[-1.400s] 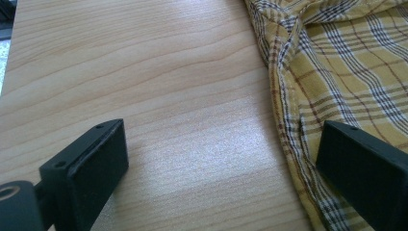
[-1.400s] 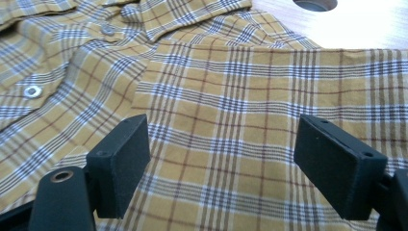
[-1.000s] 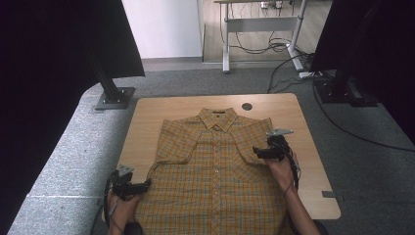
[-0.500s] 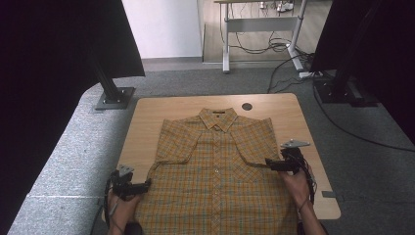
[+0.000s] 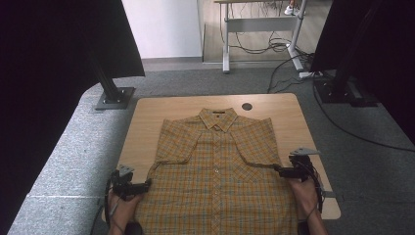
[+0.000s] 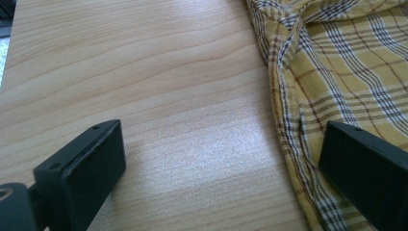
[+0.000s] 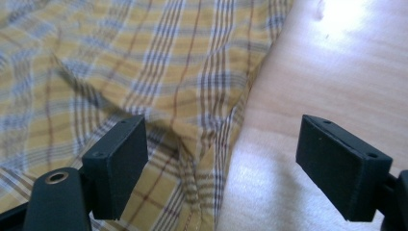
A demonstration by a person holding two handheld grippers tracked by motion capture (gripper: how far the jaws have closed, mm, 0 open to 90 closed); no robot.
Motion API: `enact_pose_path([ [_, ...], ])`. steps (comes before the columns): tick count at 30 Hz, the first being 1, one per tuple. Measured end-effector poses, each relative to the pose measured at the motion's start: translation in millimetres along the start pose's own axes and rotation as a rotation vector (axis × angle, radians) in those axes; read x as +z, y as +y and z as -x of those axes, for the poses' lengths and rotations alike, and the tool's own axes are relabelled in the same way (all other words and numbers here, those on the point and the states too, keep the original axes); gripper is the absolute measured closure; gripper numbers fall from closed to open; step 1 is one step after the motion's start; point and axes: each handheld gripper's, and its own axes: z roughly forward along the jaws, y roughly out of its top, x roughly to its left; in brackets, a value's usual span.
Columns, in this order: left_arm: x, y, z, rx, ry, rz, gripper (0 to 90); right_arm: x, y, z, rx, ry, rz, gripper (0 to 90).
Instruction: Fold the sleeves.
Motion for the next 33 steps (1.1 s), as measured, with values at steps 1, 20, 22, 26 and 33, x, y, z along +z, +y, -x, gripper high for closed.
enact_pose_path([
  [1, 0.0, 0.0, 0.1, -0.001, 0.000, 0.000, 2.4, 1.9, -1.4, -0.8, -0.011, -0.009, -0.012, 18.5],
  [20, 0.0, -0.1, 0.3, -0.001, 0.000, -0.002, 2.0, -13.4, 5.5, 9.9, 0.062, -0.079, 0.038, 19.9],
  [22, 0.0, -0.1, 0.4, 0.000, 0.000, -0.003, 1.6, -6.9, 11.0, 10.7, 0.059, -0.088, 0.041, 19.3],
  [26, -0.2, -0.3, 0.5, -0.004, 0.004, -0.005, 1.1, 11.3, 12.6, 14.4, 0.039, -0.104, -0.024, 18.6],
  [33, -0.3, -0.5, 0.9, -0.012, 0.012, -0.008, 0.1, 14.9, 6.3, 16.3, 0.029, -0.097, -0.057, 18.2],
])
